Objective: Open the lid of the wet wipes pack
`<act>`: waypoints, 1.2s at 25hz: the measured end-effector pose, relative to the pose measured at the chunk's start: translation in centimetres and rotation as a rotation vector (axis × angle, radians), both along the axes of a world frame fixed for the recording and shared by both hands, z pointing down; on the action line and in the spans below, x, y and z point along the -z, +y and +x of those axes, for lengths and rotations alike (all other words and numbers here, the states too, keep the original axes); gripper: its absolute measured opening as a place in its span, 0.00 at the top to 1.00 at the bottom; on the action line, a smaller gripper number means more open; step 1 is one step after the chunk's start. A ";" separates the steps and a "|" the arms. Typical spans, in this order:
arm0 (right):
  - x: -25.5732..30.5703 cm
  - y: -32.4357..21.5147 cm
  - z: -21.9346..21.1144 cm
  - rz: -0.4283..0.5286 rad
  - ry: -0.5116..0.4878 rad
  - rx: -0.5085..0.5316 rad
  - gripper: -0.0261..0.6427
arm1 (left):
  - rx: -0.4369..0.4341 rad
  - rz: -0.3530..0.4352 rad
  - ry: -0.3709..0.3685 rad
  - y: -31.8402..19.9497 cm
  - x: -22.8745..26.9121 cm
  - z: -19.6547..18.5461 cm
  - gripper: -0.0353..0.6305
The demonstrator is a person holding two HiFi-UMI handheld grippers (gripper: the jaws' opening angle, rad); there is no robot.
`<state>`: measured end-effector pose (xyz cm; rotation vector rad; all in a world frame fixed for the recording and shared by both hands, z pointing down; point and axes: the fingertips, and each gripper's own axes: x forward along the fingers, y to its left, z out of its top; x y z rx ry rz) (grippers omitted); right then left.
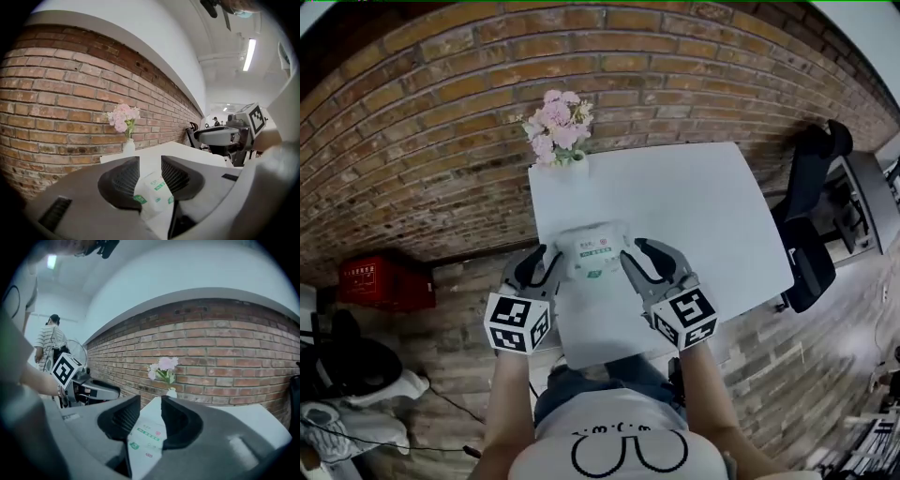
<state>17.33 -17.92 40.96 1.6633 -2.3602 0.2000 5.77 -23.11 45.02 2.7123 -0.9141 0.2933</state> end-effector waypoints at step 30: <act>-18.5 -5.6 -3.2 -0.331 0.413 0.889 0.58 | -0.005 -0.316 -0.295 -0.1 -15.9 3.9 0.69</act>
